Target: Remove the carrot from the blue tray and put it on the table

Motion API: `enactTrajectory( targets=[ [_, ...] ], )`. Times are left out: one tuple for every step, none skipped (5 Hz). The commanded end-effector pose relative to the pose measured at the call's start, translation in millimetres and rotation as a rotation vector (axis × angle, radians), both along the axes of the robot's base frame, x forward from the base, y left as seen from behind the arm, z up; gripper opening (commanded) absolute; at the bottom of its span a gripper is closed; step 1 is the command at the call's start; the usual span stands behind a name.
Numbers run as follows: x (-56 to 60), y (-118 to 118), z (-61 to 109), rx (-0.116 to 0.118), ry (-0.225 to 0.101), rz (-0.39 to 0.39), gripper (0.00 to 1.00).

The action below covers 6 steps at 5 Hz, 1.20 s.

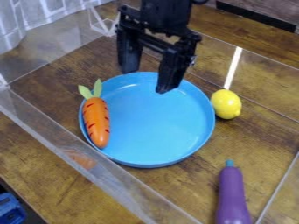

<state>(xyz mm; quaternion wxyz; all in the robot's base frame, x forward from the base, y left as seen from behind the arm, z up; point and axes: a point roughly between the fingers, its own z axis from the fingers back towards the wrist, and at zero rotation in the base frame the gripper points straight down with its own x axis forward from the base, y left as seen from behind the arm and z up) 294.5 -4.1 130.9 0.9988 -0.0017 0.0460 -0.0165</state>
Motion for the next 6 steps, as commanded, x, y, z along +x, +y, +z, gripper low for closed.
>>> enactTrajectory(
  targets=[
    [4.1, 8.3, 28.6, -0.005, -0.113, 0.033, 1.0],
    [2.7, 9.2, 25.5, -0.011, -0.117, 0.039, 1.0],
    [-0.1, 5.9, 22.3, -0.004, -0.101, 0.029, 1.0],
    [-0.9, 2.9, 20.2, -0.001, -0.097, 0.024, 1.0],
    [0.2, 0.0, 18.9, 0.001, -0.098, 0.014, 1.0],
    [1.5, -2.8, 18.1, 0.004, -0.102, 0.003, 1.0]
  ],
)
